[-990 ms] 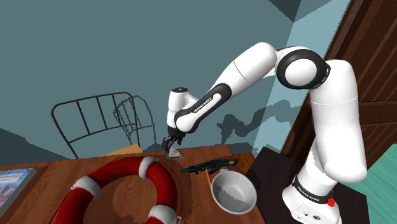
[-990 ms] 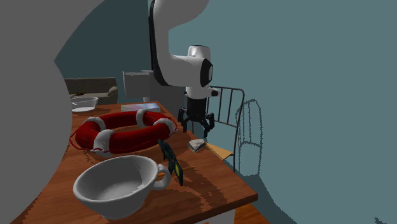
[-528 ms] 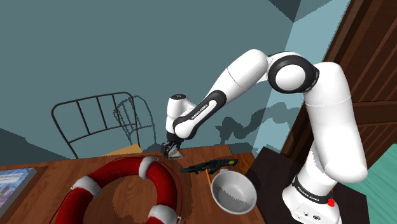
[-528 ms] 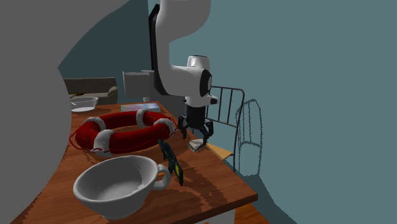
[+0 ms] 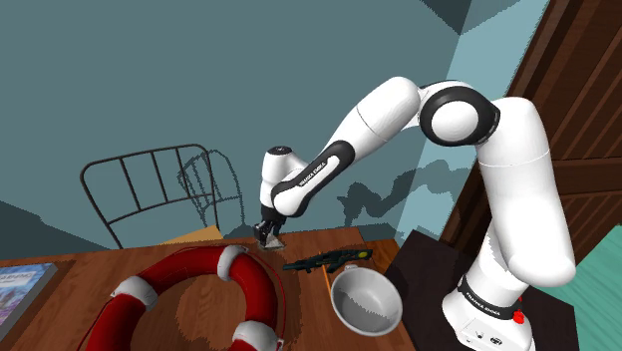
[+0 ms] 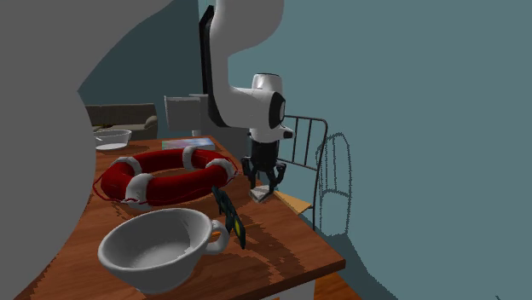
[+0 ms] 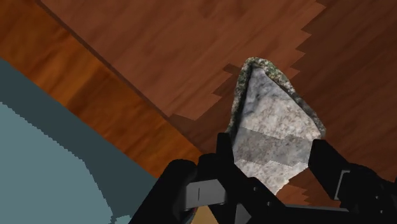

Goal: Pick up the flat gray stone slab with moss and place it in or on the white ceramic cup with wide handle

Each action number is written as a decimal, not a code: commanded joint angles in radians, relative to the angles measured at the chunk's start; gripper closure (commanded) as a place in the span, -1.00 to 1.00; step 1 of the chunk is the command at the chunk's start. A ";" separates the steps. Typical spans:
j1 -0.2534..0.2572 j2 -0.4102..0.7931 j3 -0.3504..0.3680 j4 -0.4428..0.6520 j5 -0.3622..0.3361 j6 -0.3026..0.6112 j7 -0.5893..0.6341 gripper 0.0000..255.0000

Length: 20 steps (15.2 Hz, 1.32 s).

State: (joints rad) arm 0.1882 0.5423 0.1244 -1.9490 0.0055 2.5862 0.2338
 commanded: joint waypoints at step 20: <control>0.066 0.068 -0.047 0.254 -0.032 -0.289 0.149 -1.00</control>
State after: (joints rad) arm 0.2457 0.5907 0.0845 -1.7326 -0.0211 2.3317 0.3607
